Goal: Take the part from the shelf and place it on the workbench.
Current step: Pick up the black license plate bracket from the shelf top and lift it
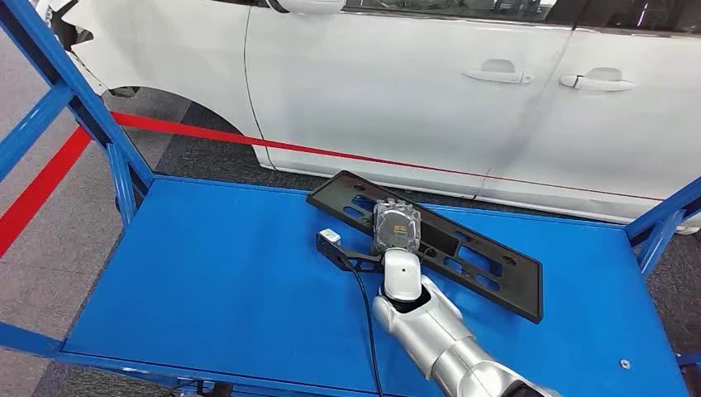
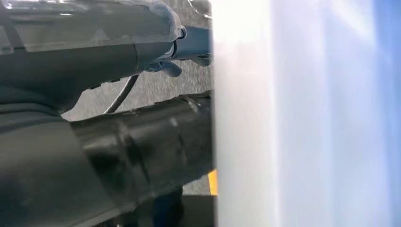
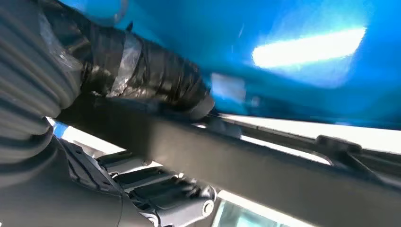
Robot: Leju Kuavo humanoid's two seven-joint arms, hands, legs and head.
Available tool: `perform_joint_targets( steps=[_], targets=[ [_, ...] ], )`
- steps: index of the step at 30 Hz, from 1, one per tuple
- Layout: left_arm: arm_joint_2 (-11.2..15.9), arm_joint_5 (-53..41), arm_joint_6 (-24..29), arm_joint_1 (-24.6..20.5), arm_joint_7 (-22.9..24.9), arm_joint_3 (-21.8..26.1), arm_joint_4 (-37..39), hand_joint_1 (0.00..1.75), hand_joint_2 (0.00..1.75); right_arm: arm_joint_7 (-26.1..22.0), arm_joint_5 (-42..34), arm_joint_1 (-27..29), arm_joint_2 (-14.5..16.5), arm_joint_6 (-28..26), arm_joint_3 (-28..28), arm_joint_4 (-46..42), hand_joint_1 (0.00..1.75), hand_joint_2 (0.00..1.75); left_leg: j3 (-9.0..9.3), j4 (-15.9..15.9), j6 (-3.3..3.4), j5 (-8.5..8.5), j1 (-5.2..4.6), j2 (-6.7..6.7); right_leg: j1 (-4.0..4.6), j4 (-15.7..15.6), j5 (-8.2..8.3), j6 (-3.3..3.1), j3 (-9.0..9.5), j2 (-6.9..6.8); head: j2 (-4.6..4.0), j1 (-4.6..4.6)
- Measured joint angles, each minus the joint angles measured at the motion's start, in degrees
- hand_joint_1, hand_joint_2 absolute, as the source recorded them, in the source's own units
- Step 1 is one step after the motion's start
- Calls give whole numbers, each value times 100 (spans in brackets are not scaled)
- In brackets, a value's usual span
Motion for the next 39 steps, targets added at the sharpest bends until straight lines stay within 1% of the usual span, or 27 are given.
perform_joint_targets(
  steps=[2, 3, 4, 5, 6, 8, 9, 10, 11, 12, 18, 22, 26, 29, 31, 34, 39],
  targets=[
    [1, -4, 2, -2, 0, 0, 0, 0, 0, 0, -2, 0, -1, 3, -8, 1, 175, 175, 74, -5, 7, -33, -34, -12, 52, -300, 332, -84, 39, 1, 0, -1],
    [1, -8, 4, -5, -1, 0, 0, 0, 0, -1, -6, 0, -3, 7, -17, 1, 175, 175, 142, -12, 14, -61, -62, -21, 110, -623, 652, -175, 92, 5, 0, 1],
    [-9, -9, 5, -9, -1, 1, 1, 0, 0, -4, -10, 0, -8, 10, -24, 2, 175, 175, 204, -22, 17, -83, -81, -26, 165, -948, 905, -276, 175, 9, 0, -4],
    [-17, -9, 7, -18, -2, 2, 0, 0, 0, -9, -15, -1, -13, 13, -30, 3, 175, 175, 244, -33, 10, -96, -93, -32, 209, -1227, 1070, -352, 247, 3, 0, -14],
    [-25, -10, 10, -27, -2, 3, -1, 0, 0, -17, -19, -2, -16, 14, -36, 2, 175, 175, 257, -40, -1, -113, -99, -37, 237, -1411, 1152, -383, 287, 2, 0, -25],
    [-28, -13, 19, -37, -2, 6, -4, 0, 0, -29, -20, -3, -16, 13, -50, -1, 175, 175, 254, -54, -24, -135, -96, -44, 249, -1539, 1161, -287, 303, -3, 0, -43],
    [-27, -14, 22, -33, -2, 7, -4, 0, 0, -33, -20, -2, -15, 11, -58, -2, 175, 175, 252, -59, -33, -137, -92, -43, 251, -1551, 1171, -252, 304, 4, 0, -43],
    [-26, -15, 24, -29, -2, 8, -4, 0, 0, -33, -20, -1, -15, 10, -66, -2, 175, 175, 255, -66, -42, -123, -85, -42, 255, -1549, 1175, -235, 303, 5, 0, -43],
    [-26, -16, 27, -28, -2, 9, -4, 0, 0, -33, -19, -1, -15, 8, -72, -3, 175, 175, 258, -70, -55, -103, -82, -43, 259, -1547, 1185, -265, 302, 7, 0, -43],
    [-25, -18, 31, -29, -3, 9, -4, 0, 0, -33, -19, -1, -15, 6, -76, -5, 175, 175, 261, -75, -61, -95, -80, -44, 261, -1545, 1189, -275, 301, 6, 0, -43],
    [-22, -28, 44, -28, -4, 13, -4, 0, 0, -33, -12, -5, -15, -16, -102, -11, 175, 175, 273, -92, -74, -83, -80, -44, 261, -1539, 1189, -277, 304, 6, 0, -44],
    [-22, -28, 27, -28, -29, 17, -4, 0, 175, -102, -9, -1, -15, -78, -129, -23, 175, 175, 273, -95, -83, -89, -80, -44, 260, -1540, 1179, -290, 303, 7, 0, -44],
    [-22, 10, -64, -26, -109, 29, -4, 0, 175, -392, -4, 45, -4, -309, -177, -119, 175, 175, 267, -96, -86, -92, -81, -43, 259, -1540, 1177, -293, 302, 12, 0, -44],
    [-20, 109, -178, 4, -240, 71, -4, 0, 175, -739, -26, 156, 19, -548, -178, -535, 175, 175, 263, -96, -85, -92, -81, -42, 257, -1540, 1177, -293, 298, 14, 0, -44],
    [-17, 150, -246, 34, -296, 114, -3, 0, 175, -881, -77, 258, 22, -508, -178, -1036, 175, 175, 262, -96, -84, -94, -81, -42, 255, -1541, 1175, -293, 296, 13, 0, -44],
    [-13, 166, -303, 63, -318, 152, 0, 0, 175, -932, -142, 374, 20, -354, -178, -1717, 175, 175, 261, -96, -83, -100, -81, -43, 252, -1542, 1169, -293, 293, 12, 0, -44],
    [-5, 169, -285, 74, -352, 174, 2, 0, 175, -988, -200, 542, -22, -331, -178, -2403, 175, 175, 260, -96, -81, -108, -82, -42, 248, -1542, 1167, -293, 294, 13, 0, -44]
  ],
)
